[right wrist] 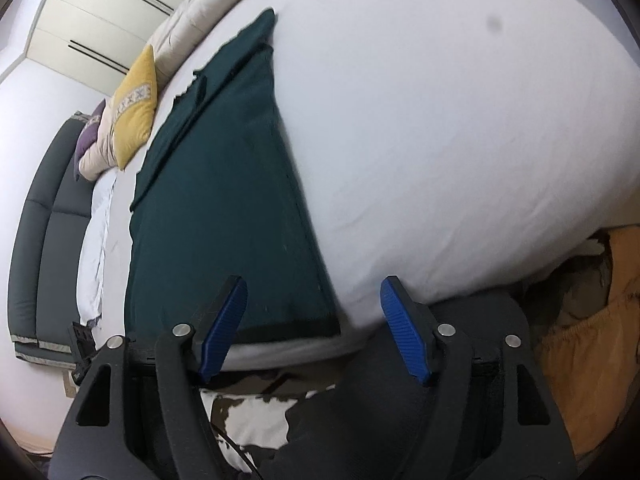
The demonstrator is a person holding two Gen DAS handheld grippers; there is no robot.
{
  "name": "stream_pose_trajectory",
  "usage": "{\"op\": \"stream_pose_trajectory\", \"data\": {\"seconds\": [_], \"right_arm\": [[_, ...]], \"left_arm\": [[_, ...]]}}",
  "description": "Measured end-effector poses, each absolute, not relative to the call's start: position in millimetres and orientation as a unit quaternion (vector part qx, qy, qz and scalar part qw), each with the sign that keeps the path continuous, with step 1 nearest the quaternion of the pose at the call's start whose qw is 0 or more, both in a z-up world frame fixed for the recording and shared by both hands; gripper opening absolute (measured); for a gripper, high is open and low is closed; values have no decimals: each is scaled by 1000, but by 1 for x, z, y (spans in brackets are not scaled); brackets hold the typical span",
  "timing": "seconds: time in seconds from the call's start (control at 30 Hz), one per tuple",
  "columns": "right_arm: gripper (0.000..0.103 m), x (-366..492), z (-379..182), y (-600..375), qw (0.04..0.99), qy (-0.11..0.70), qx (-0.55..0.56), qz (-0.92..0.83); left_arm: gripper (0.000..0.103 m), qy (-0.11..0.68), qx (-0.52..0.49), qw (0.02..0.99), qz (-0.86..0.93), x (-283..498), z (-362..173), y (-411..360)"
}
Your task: Fold small clothes
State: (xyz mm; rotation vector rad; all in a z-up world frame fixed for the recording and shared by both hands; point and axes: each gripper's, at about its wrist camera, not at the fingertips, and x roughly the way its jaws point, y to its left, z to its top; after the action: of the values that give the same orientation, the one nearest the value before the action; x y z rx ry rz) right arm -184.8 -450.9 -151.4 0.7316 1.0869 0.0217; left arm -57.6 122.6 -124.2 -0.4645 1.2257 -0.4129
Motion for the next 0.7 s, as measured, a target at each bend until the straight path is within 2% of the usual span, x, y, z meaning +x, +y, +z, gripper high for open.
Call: {"op": "stream_pose_trajectory", "data": {"seconds": [0.27,0.33,0.37,0.4,0.43,0.7], "right_arm": [[46,-173,-159,-431,783,542,304,22],[33,-170,-161,-431,783,546,299,16],[24,-171,-160,-431,782,545,301,14],[10,-173,-159,-432,783,542,305,18],[7,-175,-158,-432,784,539,307,23],[6,-183,-130,-425,800,505,321,52]], "left_arm": [[7,561,-216,775,-195,-60,-122,125],[7,561,-217,775,-196,-60,-122,126],[7,560,-216,775,-197,-61,-122,126],[7,559,-215,776,-198,-61,-121,127],[6,558,-212,777,-201,-62,-120,126],[6,532,-219,786,-224,-69,-96,130]]}}
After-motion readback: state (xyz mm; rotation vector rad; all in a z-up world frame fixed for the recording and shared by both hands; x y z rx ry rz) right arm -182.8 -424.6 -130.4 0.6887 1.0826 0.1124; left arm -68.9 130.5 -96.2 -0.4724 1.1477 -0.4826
